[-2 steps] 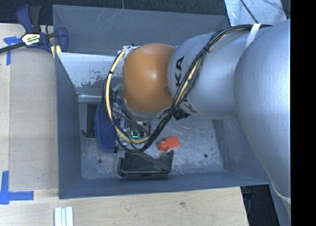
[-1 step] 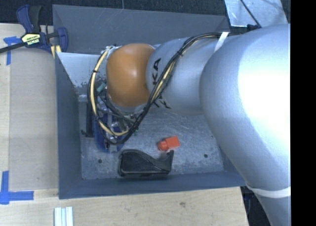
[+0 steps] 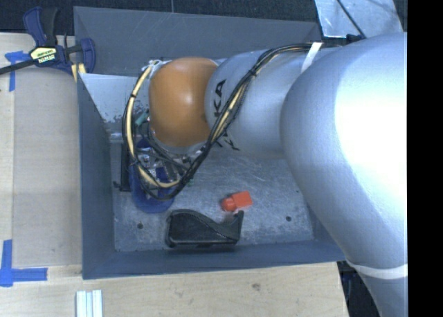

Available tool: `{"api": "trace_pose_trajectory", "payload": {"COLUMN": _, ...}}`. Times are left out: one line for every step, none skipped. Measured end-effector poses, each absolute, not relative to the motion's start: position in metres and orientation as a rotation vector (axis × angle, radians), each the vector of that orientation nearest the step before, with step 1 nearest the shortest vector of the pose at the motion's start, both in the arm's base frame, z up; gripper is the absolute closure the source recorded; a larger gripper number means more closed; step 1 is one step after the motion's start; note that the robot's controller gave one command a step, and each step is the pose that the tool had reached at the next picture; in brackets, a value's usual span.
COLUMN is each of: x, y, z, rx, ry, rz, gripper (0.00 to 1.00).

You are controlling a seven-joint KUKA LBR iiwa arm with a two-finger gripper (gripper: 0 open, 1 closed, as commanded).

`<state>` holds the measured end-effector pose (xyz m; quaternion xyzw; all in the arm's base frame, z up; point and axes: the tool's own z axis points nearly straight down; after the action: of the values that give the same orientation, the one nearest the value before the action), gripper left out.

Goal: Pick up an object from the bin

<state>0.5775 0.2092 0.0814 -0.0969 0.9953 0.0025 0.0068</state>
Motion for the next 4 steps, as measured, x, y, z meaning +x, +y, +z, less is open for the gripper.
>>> {"api": "trace_pose_trajectory", "payload": {"x": 0.595, "y": 0.224, "z": 0.201, "rx": -0.236, "ry": 3.120, "rz": 0.006, "gripper": 1.00}}
{"api": "trace_pose_trajectory", "payload": {"x": 0.553, "y": 0.208, "z": 0.159, "rx": -0.924, "ry": 3.004, "rz": 0.000, "gripper": 1.00}}
{"api": "trace_pose_trajectory", "payload": {"x": 0.516, "y": 0.238, "z": 0.163, "rx": -0.701, "ry": 3.062, "rz": 0.004, "gripper": 1.00}}
{"api": "trace_pose_trajectory", "payload": {"x": 0.499, "y": 0.233, "z": 0.317, "rx": -0.738, "ry": 3.040, "rz": 0.004, "gripper": 1.00}}
